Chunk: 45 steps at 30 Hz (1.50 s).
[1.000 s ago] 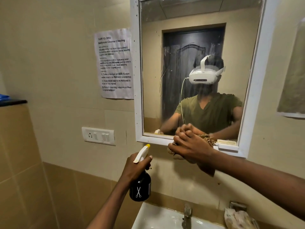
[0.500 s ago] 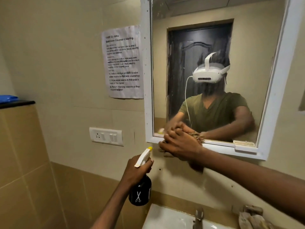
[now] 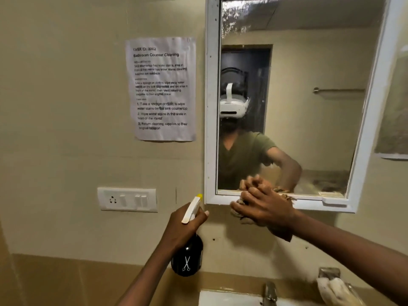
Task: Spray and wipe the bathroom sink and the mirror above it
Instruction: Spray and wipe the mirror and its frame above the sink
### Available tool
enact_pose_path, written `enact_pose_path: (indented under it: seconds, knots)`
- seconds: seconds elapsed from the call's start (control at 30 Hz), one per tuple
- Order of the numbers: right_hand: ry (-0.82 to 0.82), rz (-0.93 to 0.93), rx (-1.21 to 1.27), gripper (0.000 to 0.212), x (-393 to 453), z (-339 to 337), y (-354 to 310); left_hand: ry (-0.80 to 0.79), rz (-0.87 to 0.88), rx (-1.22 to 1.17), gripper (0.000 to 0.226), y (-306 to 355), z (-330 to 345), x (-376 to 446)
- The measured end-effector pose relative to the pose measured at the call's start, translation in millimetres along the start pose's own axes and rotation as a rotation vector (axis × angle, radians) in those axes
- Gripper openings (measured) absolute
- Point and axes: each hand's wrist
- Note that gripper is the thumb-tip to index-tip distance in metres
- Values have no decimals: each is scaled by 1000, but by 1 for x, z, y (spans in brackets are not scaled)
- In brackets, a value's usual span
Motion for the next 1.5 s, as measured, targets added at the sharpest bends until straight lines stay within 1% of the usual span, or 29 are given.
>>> enact_pose_path:
  seconds: [0.1,0.2,0.27,0.33,0.43,0.53,0.6,0.7,0.83,1.0,1.1,1.17,1.2,1.3,1.37,1.43,1.5]
  knots:
    - [-2,42,18,42,40,20,-26,49,-10,3,29,-4,-10,5]
    - [-77,109,64,45,73,32,-46,16,-23,-26,26,-5,-16,9]
    - [-63,147,71,49,69,31,-43,-48,-14,-40,21,-6,-21,11]
    - [-64,147,75,58,52,24,-36,-89,-13,-32,22,-5,-23,10]
    - [-58,198,64,47,33,15,-29,-91,-6,-22,31,7,-20,11]
    - [-71,295,92,47,36,14,-33,-129,26,-46,23,24,-13,15]
    - [-96,351,84,54,41,17,-43,-136,22,-66,22,32,-11,16]
    - [-89,437,98,63,55,25,-60,-107,-18,-86,27,41,-11,18]
    - [-70,519,105,44,70,31,-75,-110,-73,-131,30,52,-14,21]
    - [-85,554,123,41,66,33,-76,-116,-196,-199,31,60,-17,17]
    - [-69,615,188,39,67,29,-76,-155,-172,-215,26,65,-19,13]
    - [-73,678,208,45,71,23,-73,-146,-151,-252,28,70,-25,14]
    - [-76,724,191,49,77,19,-68,-136,-149,-273,27,74,-29,16]
    - [-59,895,101,59,112,11,-35,-115,-136,-327,16,86,-40,23]
    - [-54,959,39,65,137,11,-11,-110,-136,-326,14,91,-45,27]
    - [-69,996,57,65,145,10,-8,-96,-158,-357,12,95,-45,28]
    - [-99,980,114,59,133,10,-30,-66,-194,-400,9,100,-44,29]
Point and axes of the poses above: each hand's wrist, its own x-axis towards the middle knuckle, its own z-axis out of the palm, y = z × x, and after that the axes turned 10 degrees about y, right-handed
